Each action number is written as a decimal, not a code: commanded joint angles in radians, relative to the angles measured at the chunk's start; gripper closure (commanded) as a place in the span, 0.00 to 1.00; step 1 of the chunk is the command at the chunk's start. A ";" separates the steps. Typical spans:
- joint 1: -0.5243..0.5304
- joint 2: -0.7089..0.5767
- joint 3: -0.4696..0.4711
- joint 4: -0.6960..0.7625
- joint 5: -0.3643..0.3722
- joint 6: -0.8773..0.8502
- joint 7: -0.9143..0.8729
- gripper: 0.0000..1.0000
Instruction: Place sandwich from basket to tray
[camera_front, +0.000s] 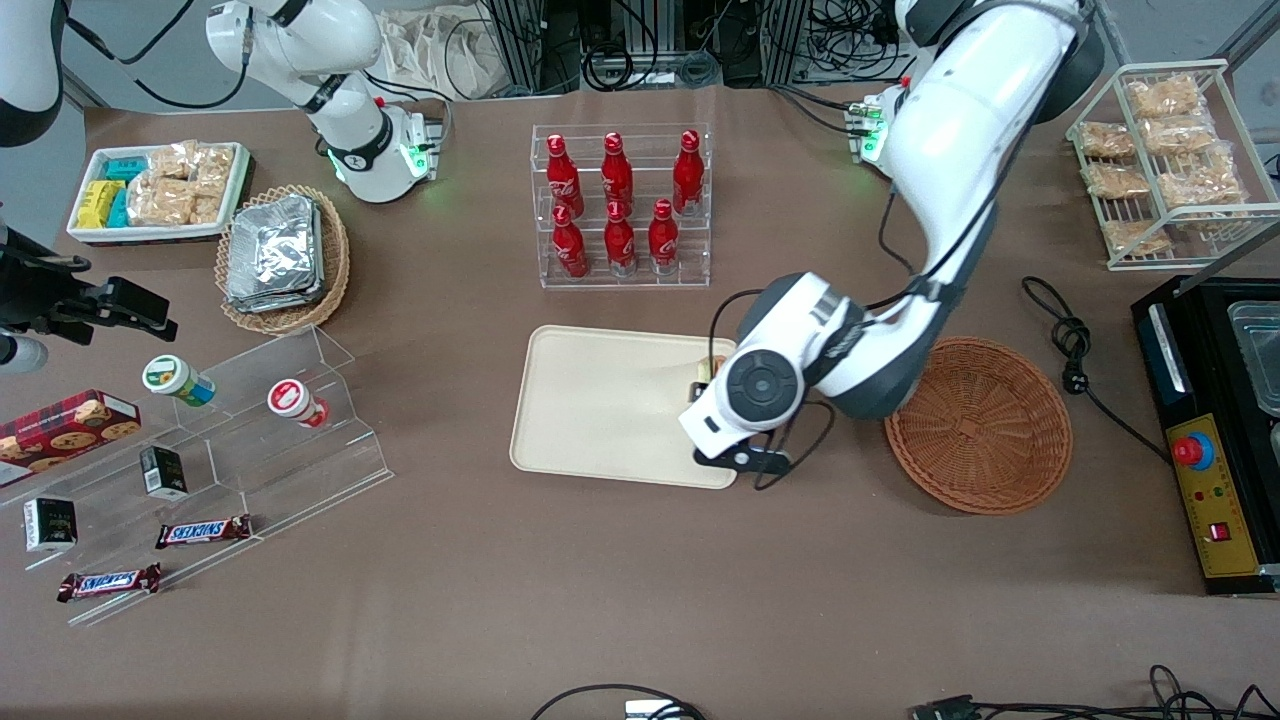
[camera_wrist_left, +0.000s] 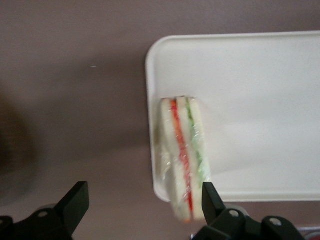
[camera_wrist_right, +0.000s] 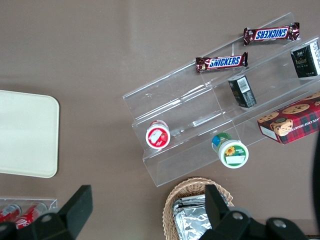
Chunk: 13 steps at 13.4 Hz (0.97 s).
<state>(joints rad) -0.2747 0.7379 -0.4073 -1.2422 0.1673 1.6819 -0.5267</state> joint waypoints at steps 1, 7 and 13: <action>0.043 -0.122 0.005 0.027 0.018 -0.090 0.020 0.00; 0.236 -0.354 0.021 0.024 0.011 -0.247 0.051 0.00; 0.420 -0.440 0.021 0.018 -0.023 -0.358 0.340 0.00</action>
<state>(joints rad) 0.1031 0.3195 -0.3768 -1.1916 0.1681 1.3375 -0.2166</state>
